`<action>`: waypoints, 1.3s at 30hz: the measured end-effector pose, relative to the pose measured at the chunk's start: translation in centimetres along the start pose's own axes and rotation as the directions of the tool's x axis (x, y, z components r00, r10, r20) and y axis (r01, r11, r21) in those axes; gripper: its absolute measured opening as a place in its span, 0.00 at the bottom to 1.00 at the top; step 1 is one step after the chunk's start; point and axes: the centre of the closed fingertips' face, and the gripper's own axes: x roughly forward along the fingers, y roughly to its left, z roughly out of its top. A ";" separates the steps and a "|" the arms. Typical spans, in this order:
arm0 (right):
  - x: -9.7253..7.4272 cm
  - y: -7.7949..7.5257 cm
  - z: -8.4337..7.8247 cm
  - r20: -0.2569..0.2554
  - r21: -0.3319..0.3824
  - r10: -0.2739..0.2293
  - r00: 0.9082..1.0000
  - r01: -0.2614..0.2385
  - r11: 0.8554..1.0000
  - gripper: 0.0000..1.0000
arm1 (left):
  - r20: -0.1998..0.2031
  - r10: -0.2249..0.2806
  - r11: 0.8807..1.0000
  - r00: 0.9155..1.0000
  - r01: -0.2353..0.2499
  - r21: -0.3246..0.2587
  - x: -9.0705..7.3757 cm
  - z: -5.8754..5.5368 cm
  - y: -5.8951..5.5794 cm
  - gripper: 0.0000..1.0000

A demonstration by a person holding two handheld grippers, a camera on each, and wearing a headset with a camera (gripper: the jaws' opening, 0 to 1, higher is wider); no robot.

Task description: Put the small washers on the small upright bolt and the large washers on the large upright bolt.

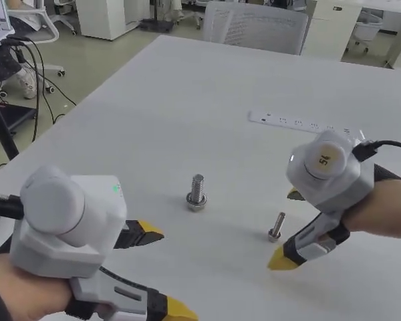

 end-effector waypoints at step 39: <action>-4.3 3.6 0.0 0.231 0.237 -0.149 0.961 0.093 0.967 0.98 | 0.038 0.008 1.000 0.999 -0.009 0.001 -0.3 0.8 0.1 0.73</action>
